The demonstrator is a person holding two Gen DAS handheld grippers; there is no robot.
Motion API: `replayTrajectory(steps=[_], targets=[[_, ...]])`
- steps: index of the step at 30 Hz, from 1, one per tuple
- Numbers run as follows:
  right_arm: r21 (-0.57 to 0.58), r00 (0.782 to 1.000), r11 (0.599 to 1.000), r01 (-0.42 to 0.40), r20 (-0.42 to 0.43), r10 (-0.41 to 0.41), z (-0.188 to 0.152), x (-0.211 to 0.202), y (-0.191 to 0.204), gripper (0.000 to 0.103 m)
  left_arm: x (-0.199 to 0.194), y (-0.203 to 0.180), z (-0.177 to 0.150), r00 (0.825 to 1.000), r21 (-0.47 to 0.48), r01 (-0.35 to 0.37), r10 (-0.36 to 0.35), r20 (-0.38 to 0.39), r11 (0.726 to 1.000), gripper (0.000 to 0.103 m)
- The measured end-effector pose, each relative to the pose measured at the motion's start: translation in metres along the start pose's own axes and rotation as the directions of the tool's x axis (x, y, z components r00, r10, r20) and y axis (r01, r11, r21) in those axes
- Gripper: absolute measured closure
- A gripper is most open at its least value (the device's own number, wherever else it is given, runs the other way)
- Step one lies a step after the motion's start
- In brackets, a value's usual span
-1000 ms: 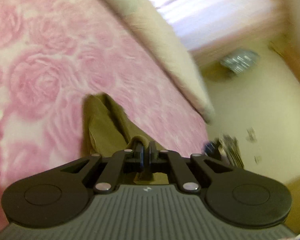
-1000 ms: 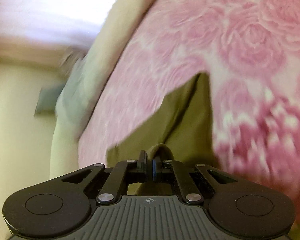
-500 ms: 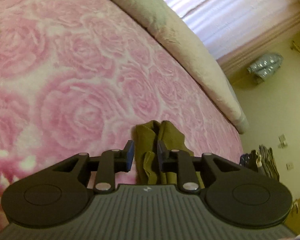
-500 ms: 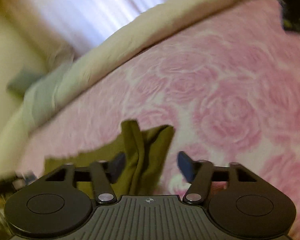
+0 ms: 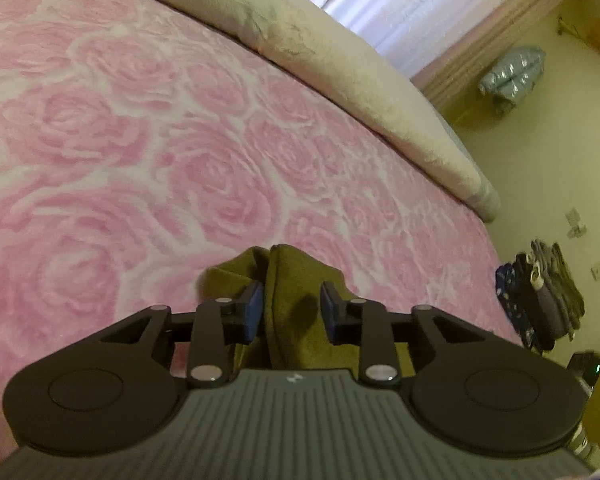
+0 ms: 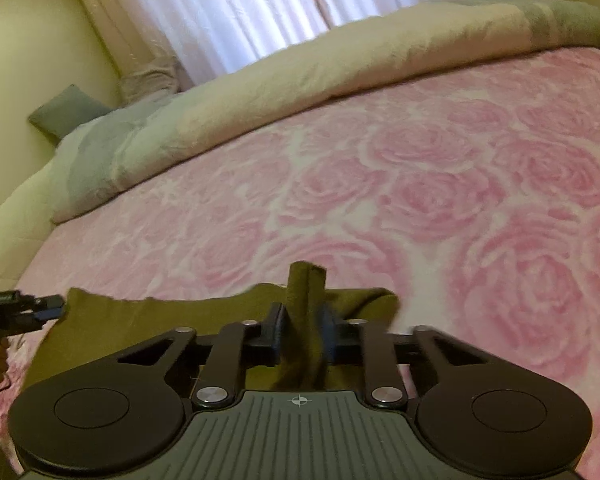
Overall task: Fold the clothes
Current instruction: 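Fold the hem toward the collar with both grippers and lower it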
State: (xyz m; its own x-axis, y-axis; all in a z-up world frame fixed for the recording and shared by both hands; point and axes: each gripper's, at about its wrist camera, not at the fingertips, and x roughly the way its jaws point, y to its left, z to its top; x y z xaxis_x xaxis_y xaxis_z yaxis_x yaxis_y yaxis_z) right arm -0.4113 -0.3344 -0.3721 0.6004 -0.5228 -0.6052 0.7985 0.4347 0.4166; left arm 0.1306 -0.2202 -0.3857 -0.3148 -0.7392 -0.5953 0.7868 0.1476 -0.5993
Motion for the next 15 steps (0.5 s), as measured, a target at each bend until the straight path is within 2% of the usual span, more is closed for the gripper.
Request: replayTrajectory(steps=[4, 8, 10, 13, 15], targets=[[0.120, 0.996, 0.992, -0.048, 0.079, 0.038, 0.006, -0.013, -0.019, 0.102, -0.003, 0.000, 0.000, 0.998, 0.037, 0.002, -0.004, 0.064, 0.999, 0.103], [0.139, 0.998, 0.990, -0.010, 0.062, 0.001, 0.006, -0.007, -0.024, 0.102, -0.001, -0.001, 0.000, 0.995, 0.059, -0.007, 0.001, 0.097, 0.998, 0.103], [0.140, 0.998, 0.990, -0.008, 0.061, -0.001, 0.006, -0.005, -0.023, 0.102, 0.003, -0.006, -0.002, 0.995, 0.102, -0.042, 0.032, 0.093, 0.994, 0.102], [0.111, 0.998, 0.992, 0.065, 0.011, -0.067, 0.005, 0.007, -0.021, 0.101, 0.008, -0.009, -0.003, 0.992, 0.127, -0.098, 0.087, 0.087, 0.987, 0.101], [0.066, 0.992, 0.990, 0.123, -0.007, -0.123, 0.004, 0.012, -0.015, 0.101, 0.010, -0.008, -0.003, 0.989, 0.121, -0.132, 0.122, 0.084, 0.984, 0.093]])
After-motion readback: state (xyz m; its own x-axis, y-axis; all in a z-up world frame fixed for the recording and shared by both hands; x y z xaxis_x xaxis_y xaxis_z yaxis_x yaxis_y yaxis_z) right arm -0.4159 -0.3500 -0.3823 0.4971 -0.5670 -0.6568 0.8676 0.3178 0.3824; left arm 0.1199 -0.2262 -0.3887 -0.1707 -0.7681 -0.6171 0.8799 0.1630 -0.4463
